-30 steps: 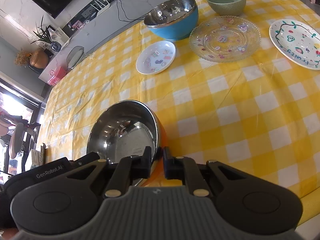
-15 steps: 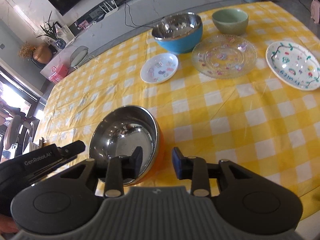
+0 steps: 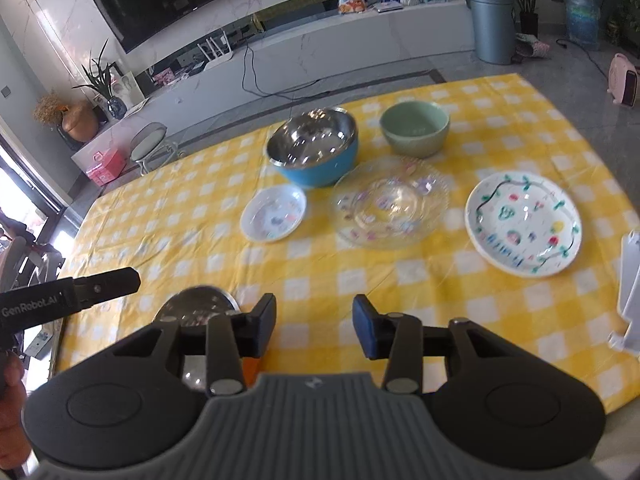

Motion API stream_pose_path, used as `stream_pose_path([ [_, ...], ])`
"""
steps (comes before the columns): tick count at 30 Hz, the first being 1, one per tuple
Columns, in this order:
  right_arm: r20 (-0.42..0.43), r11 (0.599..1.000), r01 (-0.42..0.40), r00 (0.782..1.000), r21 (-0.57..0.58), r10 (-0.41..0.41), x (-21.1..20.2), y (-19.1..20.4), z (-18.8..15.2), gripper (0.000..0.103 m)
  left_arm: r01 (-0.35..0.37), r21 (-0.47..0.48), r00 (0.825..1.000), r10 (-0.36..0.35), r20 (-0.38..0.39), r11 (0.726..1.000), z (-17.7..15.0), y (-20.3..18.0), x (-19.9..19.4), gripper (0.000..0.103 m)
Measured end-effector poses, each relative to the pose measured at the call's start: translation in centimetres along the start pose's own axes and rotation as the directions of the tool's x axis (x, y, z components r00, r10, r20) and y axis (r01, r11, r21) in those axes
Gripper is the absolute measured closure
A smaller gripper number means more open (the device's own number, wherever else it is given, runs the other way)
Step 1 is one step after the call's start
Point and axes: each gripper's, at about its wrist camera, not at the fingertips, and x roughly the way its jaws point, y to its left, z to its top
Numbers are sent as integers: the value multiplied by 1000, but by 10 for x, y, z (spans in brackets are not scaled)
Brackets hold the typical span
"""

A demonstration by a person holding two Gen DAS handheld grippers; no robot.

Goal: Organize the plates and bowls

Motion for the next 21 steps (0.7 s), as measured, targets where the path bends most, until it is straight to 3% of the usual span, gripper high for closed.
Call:
stream_pose_path([
  [5, 13, 1000, 17, 1000, -5, -17, 5, -16, 31, 54, 17, 94, 1000, -16, -15, 995, 25, -23, 19, 73],
  [9, 16, 1000, 17, 1000, 9, -17, 18, -29, 52, 54, 98, 68, 994, -94, -52, 993, 45, -30, 42, 73],
  [15, -4, 999, 35, 999, 40, -35, 47, -50, 86, 54, 136, 42, 986, -131, -104, 990, 77, -34, 89, 73],
  [21, -46, 998, 46, 998, 39, -44, 86, -53, 126, 54, 85, 33, 986, -79, -144, 996, 106, -29, 139, 73],
])
